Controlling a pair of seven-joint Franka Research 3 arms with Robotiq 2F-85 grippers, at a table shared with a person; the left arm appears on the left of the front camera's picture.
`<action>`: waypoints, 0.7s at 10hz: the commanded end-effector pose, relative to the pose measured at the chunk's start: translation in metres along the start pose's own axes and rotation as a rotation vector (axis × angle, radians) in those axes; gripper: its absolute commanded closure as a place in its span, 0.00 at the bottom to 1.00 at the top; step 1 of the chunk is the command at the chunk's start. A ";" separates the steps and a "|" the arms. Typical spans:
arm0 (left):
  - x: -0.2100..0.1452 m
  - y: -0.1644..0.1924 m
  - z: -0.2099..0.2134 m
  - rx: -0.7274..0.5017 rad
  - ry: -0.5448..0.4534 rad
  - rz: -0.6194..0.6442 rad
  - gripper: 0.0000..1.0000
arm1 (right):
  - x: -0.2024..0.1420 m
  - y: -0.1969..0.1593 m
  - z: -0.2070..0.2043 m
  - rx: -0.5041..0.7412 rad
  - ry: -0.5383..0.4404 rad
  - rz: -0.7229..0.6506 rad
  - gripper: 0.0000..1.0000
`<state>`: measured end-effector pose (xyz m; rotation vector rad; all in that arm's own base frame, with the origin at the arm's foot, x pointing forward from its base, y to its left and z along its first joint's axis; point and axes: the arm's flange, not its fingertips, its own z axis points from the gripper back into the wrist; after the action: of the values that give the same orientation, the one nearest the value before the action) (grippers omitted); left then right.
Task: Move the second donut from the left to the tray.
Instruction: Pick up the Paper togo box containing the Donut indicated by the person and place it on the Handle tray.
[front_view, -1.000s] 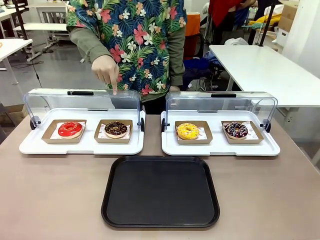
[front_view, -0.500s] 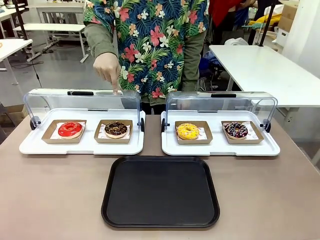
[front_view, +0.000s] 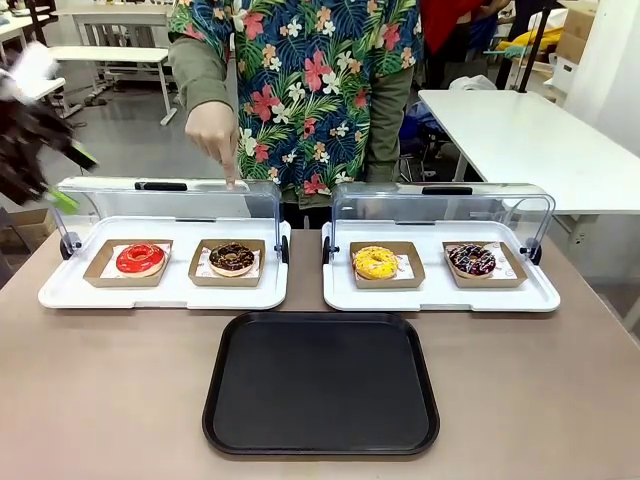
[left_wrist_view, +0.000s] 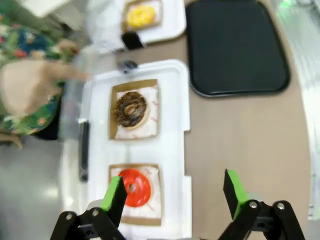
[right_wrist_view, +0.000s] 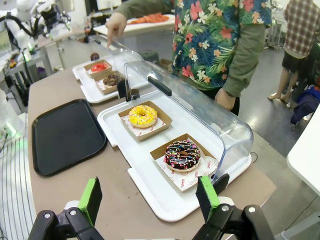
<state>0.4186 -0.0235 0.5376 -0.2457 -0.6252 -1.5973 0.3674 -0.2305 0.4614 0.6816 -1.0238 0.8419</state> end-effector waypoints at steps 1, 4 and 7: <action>0.019 -0.005 -0.042 -0.051 0.110 -0.045 0.00 | 0.002 -0.003 0.001 -0.005 -0.031 0.028 0.00; 0.061 -0.015 -0.122 -0.070 0.240 -0.099 0.00 | 0.002 -0.003 0.001 -0.005 -0.031 0.028 0.00; 0.072 -0.005 -0.164 -0.043 0.357 -0.101 0.00 | 0.002 -0.003 0.001 -0.005 -0.031 0.028 0.00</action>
<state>0.4275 -0.1712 0.4337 -0.0125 -0.3632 -1.7380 0.3673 -0.2312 0.4612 0.6817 -1.0253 0.8391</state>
